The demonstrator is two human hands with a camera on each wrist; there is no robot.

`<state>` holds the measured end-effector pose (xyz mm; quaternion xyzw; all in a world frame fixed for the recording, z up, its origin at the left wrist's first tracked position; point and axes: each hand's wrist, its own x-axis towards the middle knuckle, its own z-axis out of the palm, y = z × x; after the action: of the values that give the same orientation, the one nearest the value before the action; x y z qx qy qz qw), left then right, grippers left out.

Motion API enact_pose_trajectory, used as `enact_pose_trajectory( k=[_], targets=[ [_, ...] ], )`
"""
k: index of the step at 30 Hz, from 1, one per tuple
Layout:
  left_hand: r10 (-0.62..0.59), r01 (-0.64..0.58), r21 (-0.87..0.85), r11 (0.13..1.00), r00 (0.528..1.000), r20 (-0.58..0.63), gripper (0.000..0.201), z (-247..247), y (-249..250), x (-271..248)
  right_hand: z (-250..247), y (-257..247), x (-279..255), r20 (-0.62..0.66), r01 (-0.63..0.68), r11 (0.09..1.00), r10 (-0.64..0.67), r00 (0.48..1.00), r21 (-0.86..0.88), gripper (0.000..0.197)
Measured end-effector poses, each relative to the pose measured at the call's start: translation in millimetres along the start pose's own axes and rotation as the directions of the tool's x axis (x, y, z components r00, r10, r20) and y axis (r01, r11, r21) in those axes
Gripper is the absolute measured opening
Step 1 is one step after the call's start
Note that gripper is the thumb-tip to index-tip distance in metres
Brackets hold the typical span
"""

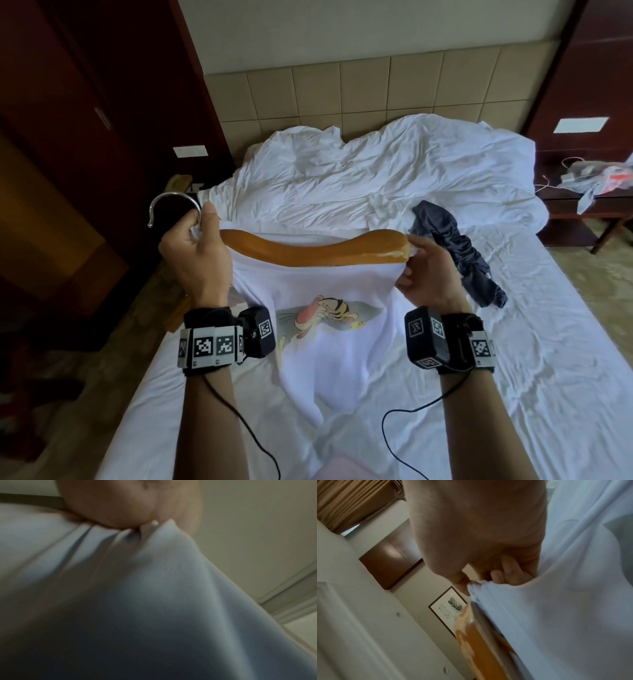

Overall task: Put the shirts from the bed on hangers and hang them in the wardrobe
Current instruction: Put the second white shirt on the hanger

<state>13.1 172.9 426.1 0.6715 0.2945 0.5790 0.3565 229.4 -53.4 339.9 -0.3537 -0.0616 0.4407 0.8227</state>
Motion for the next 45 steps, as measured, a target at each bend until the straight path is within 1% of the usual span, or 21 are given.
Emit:
enact_pose_trajectory(
  k=[2, 3, 4, 7, 9, 10, 12, 13, 18, 21, 25, 28, 29, 31, 33, 36, 37, 39, 41, 43, 45],
  targets=[
    [-0.009, 0.009, 0.001, 1.0, 1.0, 0.011, 0.047, 1, -3, 1, -1, -3, -4, 0.041, 0.023, 1.0, -0.023, 0.999, -0.012, 0.048],
    [-0.011, 0.011, 0.0, 1.0, 1.0, 0.016, 0.047, 2, -4, 1, 1, -3, -6, 0.053, 0.04, 0.999, -0.039, 0.998, -0.032, 0.049],
    [-0.01, 0.01, -0.002, 1.0, 1.0, 0.02, 0.047, 3, -4, 0, 4, -3, -7, 0.047, 0.064, 0.996, -0.061, 0.997, -0.068, 0.048],
    [0.003, -0.003, 0.003, 1.0, 1.0, 0.029, 0.047, 6, -3, -1, 10, 0, -7, -0.058, 0.177, 0.951, -0.198, 0.979, -0.254, 0.037],
    [0.014, -0.015, 0.024, 1.0, 0.999, 0.03, 0.047, 7, -4, -1, 6, 2, -5, -0.071, 0.26, 0.892, -0.307, 0.949, -0.37, 0.033],
    [0.017, -0.018, 0.034, 0.999, 0.999, 0.033, 0.047, 6, -5, 0, 4, 3, -3, -0.065, 0.291, 0.847, -0.355, 0.933, -0.444, 0.035],
    [0.02, -0.022, 0.048, 0.999, 0.999, 0.039, 0.046, 4, -7, 2, 0, 6, 0, -0.068, 0.317, 0.752, -0.431, 0.9, -0.578, 0.042],
    [0.02, -0.022, 0.052, 0.998, 0.999, 0.044, 0.046, 4, -9, 2, -1, 8, 2, -0.073, 0.321, 0.729, -0.452, 0.889, -0.605, 0.043],
    [0.022, -0.027, 0.074, 0.997, 0.998, 0.057, 0.049, 1, -10, 4, 1, 11, 6, -0.115, 0.261, 0.738, -0.416, 0.902, -0.622, 0.047],
    [0.011, -0.013, 0.037, 0.999, 0.999, 0.046, 0.048, -2, -8, 6, 1, 8, 1, -0.091, 0.28, 0.781, -0.393, 0.915, -0.558, 0.033],
    [0.034, -0.035, 0.026, 0.999, 0.998, 0.043, 0.049, -4, -6, 4, 2, 7, 0, -0.051, 0.319, 0.769, -0.414, 0.909, -0.554, 0.023],
    [0.027, -0.029, 0.032, 0.999, 0.998, 0.057, 0.051, -5, -7, 3, 0, 8, 3, -0.055, 0.297, 0.819, -0.369, 0.928, -0.491, 0.016],
    [0.031, -0.034, 0.044, 0.998, 0.998, 0.059, 0.052, -4, -8, 2, -3, 9, 4, -0.055, 0.306, 0.81, -0.382, 0.923, -0.501, 0.016],
    [0.037, -0.04, 0.064, 0.997, 0.998, 0.048, 0.054, -4, -9, 0, -8, 10, 7, -0.049, 0.335, 0.747, -0.439, 0.897, -0.574, 0.026],
    [0.026, -0.028, 0.078, 0.997, 0.999, 0.024, 0.054, -3, -9, -2, -9, 11, 8, -0.036, 0.354, 0.661, -0.499, 0.866, -0.662, 0.032],
    [0.01, -0.01, 0.104, 0.995, 1.0, 0.0, 0.053, -3, -9, -5, -7, 11, 8, 0.013, 0.335, 0.456, -0.576, 0.817, -0.825, 0.05],
    [0.007, -0.006, 0.112, 0.994, 1.0, -0.007, 0.052, -3, -7, -6, -5, 11, 8, 0.035, 0.33, 0.391, -0.598, 0.801, -0.859, 0.052],
    [0.003, -0.001, 0.121, 0.993, 1.0, -0.018, 0.051, -1, -5, -7, -1, 11, 8, 0.063, 0.316, 0.306, -0.622, 0.781, -0.898, 0.052],
    [0.004, -0.003, 0.13, 0.992, 1.0, -0.009, 0.051, 0, -2, -8, -2, 9, 7, 0.07, 0.31, 0.281, -0.63, 0.774, -0.908, 0.05],
    [0.003, -0.005, 0.142, 0.99, 1.0, 0.009, 0.052, 0, -1, -9, -4, 6, 6, 0.1, 0.341, 0.257, -0.647, 0.756, -0.904, 0.041],
    [0.007, -0.016, 0.168, 0.986, 0.999, 0.053, 0.051, 4, 3, -12, -4, 3, 5, 0.12, 0.328, 0.209, -0.65, 0.75, -0.921, 0.028]
  ],
)
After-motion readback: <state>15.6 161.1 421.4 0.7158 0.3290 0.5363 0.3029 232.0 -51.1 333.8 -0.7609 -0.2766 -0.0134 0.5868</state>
